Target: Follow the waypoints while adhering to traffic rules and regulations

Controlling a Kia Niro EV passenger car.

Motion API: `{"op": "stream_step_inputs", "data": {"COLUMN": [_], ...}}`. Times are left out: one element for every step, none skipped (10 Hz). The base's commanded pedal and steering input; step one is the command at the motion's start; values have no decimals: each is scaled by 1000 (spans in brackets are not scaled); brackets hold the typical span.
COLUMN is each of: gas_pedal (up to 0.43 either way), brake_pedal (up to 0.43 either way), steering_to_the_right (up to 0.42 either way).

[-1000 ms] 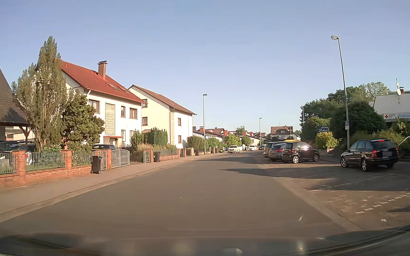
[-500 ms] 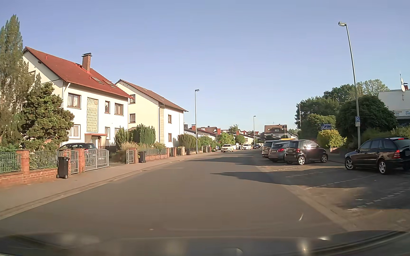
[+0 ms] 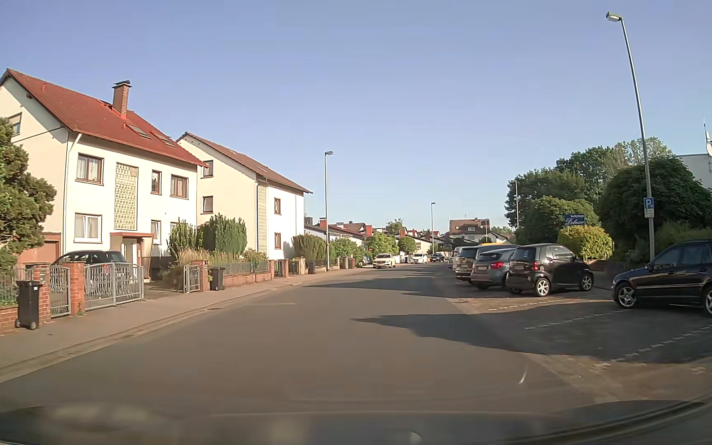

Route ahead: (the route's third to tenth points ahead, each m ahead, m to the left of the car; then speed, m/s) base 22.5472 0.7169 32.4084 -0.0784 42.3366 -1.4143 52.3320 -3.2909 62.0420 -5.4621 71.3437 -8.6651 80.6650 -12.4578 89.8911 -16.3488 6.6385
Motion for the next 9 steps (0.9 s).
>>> {"op": "stream_step_inputs", "data": {"gas_pedal": [150, 150, 150, 150, 150, 150, 150, 150, 150], "brake_pedal": [0, 0, 0, 0, 0, 0, 0, 0, 0], "steering_to_the_right": [28, 27, 27, 25, 21, 17, 18, 17, 17]}}
